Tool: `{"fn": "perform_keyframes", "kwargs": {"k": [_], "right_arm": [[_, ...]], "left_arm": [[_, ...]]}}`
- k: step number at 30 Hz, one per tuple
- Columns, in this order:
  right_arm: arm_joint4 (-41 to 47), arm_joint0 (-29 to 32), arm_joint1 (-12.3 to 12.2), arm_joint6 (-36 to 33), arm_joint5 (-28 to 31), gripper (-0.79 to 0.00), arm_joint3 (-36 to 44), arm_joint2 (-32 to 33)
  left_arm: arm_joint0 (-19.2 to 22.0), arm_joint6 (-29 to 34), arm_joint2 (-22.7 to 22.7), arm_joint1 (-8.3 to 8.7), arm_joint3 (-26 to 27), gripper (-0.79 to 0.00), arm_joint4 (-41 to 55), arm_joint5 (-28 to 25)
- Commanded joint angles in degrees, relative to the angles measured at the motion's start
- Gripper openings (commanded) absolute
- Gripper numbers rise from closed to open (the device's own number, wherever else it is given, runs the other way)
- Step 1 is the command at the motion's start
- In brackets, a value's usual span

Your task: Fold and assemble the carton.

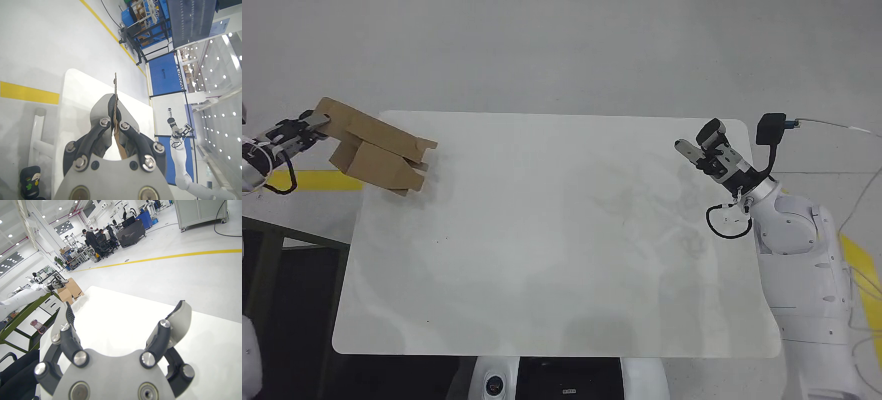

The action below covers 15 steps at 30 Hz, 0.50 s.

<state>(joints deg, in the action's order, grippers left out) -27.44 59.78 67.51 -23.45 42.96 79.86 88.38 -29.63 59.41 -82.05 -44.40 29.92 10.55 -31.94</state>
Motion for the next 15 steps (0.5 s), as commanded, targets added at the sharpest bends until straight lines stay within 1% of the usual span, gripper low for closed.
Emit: {"fn": "perform_keyframes", "kwargs": {"k": [1, 8, 15], "right_arm": [[-0.01, 0.0, 0.0, 0.0, -0.01, 0.0, 0.0, 0.0], [-0.01, 0.0, 0.0, 0.0, -0.01, 0.0, 0.0, 0.0], [-0.01, 0.0, 0.0, 0.0, -0.01, 0.0, 0.0, 0.0]], "left_arm": [[-0.13, -0.22, 0.79, -0.59, 1.81, -0.785, 1.48, 0.84], [0.09, -1.66, 3.82, -2.78, 7.36, -0.785, 6.75, 3.35], [0.08, -4.8, 6.76, -4.24, 12.77, -0.785, 7.57, 4.28]]}}
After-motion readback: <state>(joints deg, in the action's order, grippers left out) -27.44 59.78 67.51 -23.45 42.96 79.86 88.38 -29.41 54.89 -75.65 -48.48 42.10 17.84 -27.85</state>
